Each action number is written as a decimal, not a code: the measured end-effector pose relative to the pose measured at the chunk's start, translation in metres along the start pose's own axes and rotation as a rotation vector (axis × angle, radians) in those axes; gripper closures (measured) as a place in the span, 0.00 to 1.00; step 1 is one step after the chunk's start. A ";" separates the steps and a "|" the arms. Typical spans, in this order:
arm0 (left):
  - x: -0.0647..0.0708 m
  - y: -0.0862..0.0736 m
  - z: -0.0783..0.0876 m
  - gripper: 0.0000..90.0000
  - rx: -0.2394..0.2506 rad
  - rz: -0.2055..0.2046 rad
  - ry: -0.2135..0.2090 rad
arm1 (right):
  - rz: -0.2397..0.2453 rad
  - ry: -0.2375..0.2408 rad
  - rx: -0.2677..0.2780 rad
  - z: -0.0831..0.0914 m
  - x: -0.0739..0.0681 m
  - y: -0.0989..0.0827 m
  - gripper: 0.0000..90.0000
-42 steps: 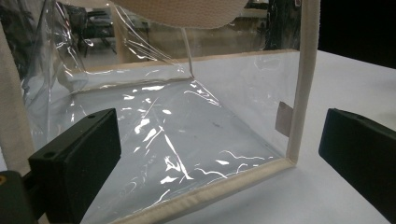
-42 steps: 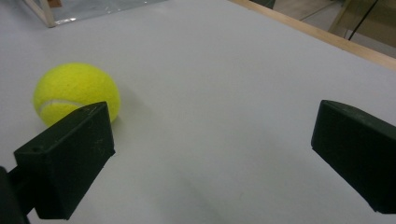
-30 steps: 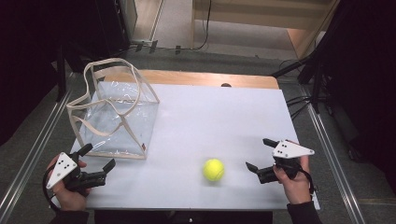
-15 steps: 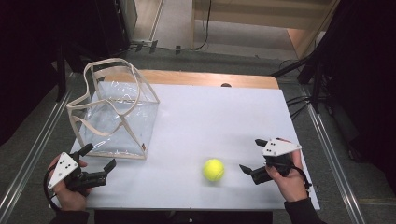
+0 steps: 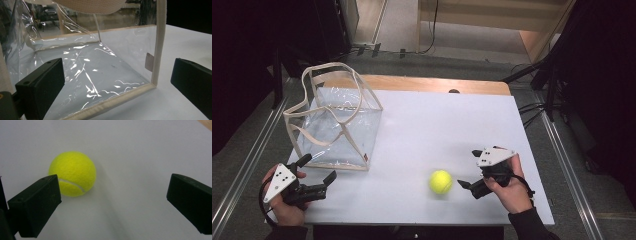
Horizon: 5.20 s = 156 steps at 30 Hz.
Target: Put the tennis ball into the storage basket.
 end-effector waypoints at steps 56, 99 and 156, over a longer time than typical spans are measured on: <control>0.000 -0.001 0.001 0.00 0.020 -0.016 -0.021 | 0.125 0.175 -0.315 -0.066 -0.033 0.026 0.08; 0.000 -0.001 0.000 0.00 0.022 -0.005 -0.024 | 0.108 0.161 -0.396 -0.086 -0.039 0.028 0.25; -0.001 -0.001 0.001 0.00 0.026 -0.005 -0.031 | 0.072 0.189 -0.375 -0.091 -0.024 0.071 0.26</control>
Point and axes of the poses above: each handheld gripper's, and its own axes: z roughly backward along the jaws, y roughly out of its top, x roughly to its right, the point moved 1 cm from there along -z, roughly forward along the jaws, and after that the axes turned 4 degrees about -z, right-handed, at the moved point
